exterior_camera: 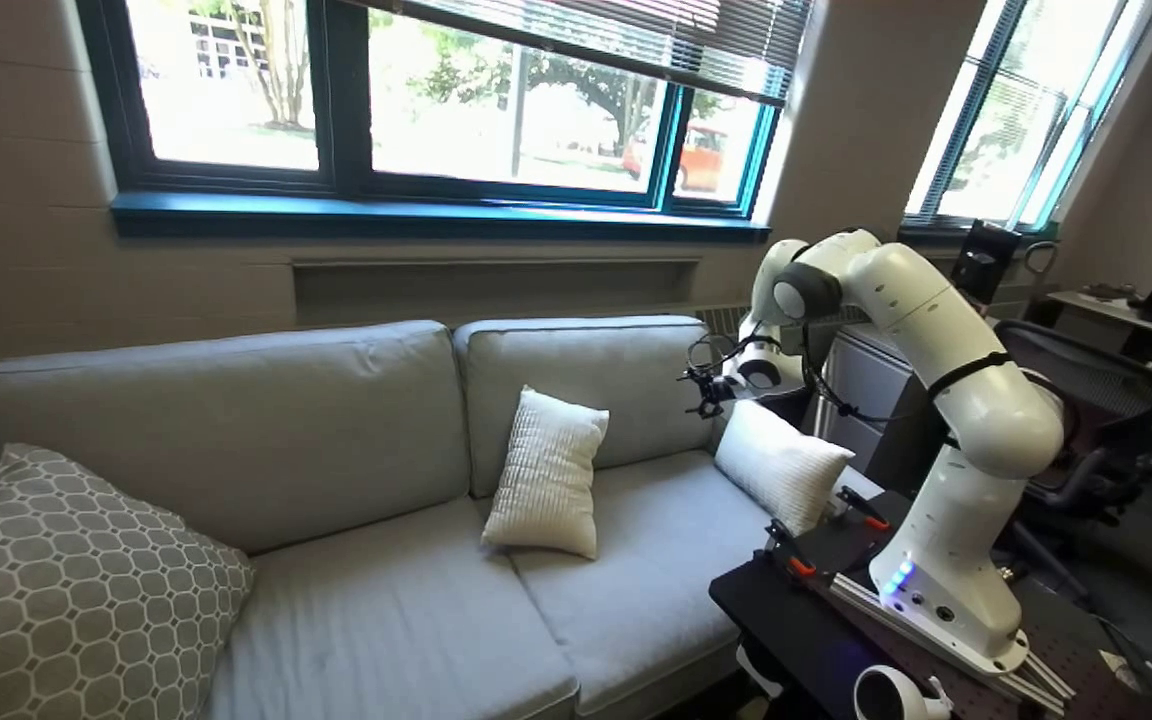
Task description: Move the cushions to the right shoulder of the couch
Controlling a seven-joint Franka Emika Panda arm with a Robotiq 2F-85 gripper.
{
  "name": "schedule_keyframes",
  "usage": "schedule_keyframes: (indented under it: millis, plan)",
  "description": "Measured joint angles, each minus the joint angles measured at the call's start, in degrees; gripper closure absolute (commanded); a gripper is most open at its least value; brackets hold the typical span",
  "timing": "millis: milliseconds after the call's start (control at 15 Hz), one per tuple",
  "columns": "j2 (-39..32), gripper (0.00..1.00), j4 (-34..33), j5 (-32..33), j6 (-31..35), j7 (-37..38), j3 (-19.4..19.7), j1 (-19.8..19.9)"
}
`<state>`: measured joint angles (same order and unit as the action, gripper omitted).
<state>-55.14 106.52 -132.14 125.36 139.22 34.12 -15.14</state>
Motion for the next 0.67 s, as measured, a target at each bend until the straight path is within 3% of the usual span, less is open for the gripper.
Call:
schedule_keyframes:
  millis: [200, 333, 667]
  plan:
    - [6.7, 0.0, 0.3, 2.6, 6.0, -3.9, -11.2, 7.2]
    - [8.8, 0.0, 0.5, 2.2, 9.5, -7.2, -16.4, 10.5]
    - [9.3, 0.0, 0.7, 2.5, 10.5, -8.1, -18.5, 12.2]
